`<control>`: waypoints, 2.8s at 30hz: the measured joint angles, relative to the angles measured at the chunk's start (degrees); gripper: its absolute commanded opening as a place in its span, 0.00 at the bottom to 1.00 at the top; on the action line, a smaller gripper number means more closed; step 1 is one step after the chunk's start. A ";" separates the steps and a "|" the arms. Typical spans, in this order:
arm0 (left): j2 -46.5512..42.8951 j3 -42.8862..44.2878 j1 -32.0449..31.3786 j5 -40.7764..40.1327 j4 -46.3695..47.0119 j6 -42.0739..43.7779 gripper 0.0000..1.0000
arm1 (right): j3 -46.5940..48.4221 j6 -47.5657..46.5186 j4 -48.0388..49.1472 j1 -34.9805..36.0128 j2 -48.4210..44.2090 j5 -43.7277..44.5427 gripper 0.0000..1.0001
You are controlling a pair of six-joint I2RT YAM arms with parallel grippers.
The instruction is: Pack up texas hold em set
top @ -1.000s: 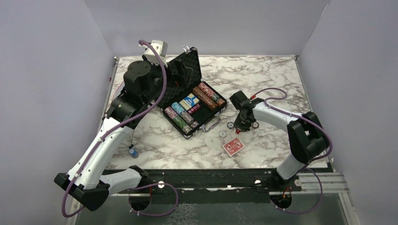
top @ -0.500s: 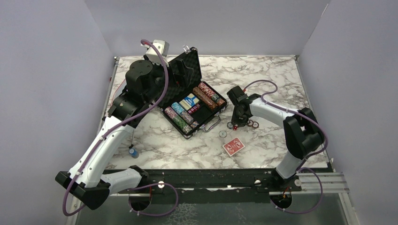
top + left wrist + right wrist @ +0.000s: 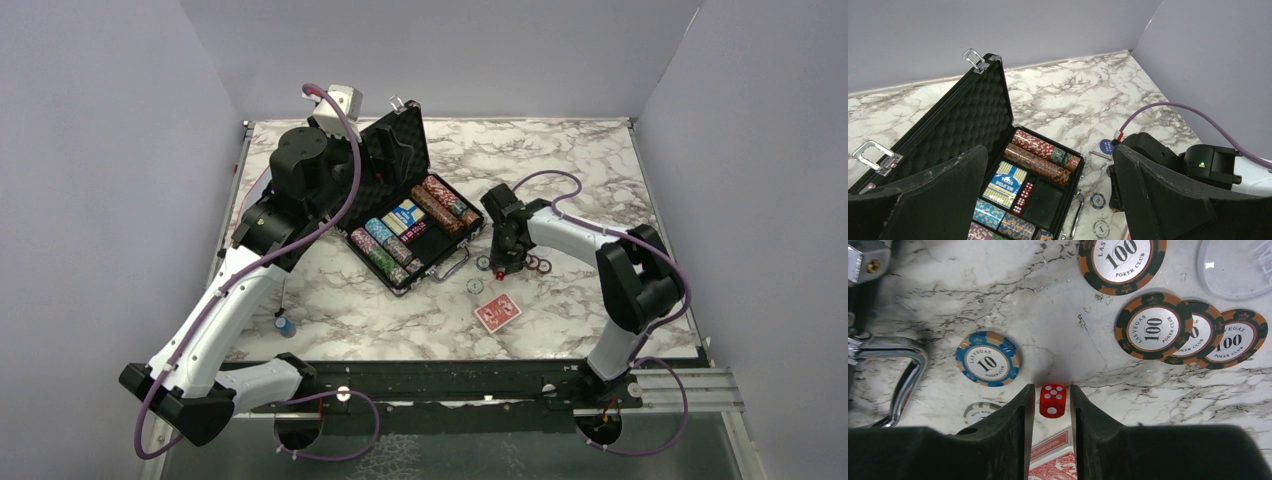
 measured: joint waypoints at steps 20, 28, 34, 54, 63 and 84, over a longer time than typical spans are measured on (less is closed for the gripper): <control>0.04 0.00 0.00 0.00 0.00 -0.02 0.99 | 0.66 -1.09 -2.08 0.17 0.46 -0.26 0.35; 0.04 0.00 0.00 0.00 0.00 -0.04 0.99 | 1.18 -1.11 -2.64 0.46 0.28 -0.26 0.24; 0.04 0.00 0.00 0.00 0.00 -0.04 0.99 | 1.38 -1.49 -2.78 0.48 0.28 -0.26 0.19; 0.81 1.29 0.00 0.00 -0.17 -0.07 0.99 | 33.51 -19.58 -2.43 5.92 11.67 -10.14 0.19; 0.81 1.29 0.00 0.00 -0.76 -0.46 0.99 | 47.21 -27.82 -4.33 8.02 24.72 -10.29 0.19; 0.81 1.29 0.00 -0.04 -0.87 -0.68 0.99 | 58.40 -33.18 -10.21 8.24 34.73 -10.12 0.20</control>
